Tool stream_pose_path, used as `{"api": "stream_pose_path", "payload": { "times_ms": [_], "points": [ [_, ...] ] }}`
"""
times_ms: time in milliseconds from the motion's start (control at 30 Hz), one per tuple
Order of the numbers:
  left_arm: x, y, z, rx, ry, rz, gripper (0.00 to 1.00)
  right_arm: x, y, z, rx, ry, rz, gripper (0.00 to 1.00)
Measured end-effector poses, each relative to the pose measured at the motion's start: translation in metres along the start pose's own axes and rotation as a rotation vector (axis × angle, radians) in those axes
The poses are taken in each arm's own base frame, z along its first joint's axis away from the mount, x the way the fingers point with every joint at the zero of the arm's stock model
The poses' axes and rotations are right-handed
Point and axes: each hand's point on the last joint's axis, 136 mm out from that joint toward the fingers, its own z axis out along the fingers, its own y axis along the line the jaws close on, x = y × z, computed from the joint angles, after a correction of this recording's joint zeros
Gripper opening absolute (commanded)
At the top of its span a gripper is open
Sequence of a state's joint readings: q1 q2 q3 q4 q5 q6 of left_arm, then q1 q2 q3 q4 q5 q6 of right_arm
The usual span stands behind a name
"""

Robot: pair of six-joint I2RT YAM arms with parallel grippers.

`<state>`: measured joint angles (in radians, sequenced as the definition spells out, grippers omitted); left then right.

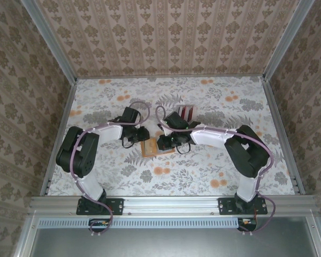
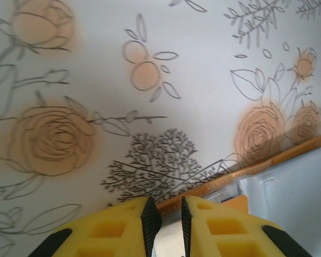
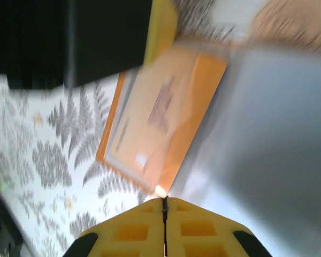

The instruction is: Put the credit cards into the card holder

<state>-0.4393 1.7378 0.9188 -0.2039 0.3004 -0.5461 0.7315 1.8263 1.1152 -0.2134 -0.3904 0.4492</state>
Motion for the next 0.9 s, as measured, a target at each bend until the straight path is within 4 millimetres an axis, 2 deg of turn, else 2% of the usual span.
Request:
{"api": "stream_pose_path", "payload": {
  "times_ms": [200,367,567,900],
  "points": [
    [-0.002,0.003,-0.002,0.002,-0.004,-0.012,0.25,0.052,0.009,0.016,-0.013,0.130,-0.022,0.08],
    [-0.001,0.005,-0.004,-0.002,-0.008,-0.013,0.26,0.055,-0.003,0.028,0.021,0.141,0.027,0.06],
    [0.011,0.012,-0.011,-0.021,-0.008,-0.017,0.26,0.034,-0.016,0.027,0.050,0.079,0.078,0.06],
    [0.029,0.021,-0.019,-0.029,-0.023,-0.043,0.27,-0.043,-0.066,0.019,0.189,-0.111,0.135,0.06]
  ]
}}
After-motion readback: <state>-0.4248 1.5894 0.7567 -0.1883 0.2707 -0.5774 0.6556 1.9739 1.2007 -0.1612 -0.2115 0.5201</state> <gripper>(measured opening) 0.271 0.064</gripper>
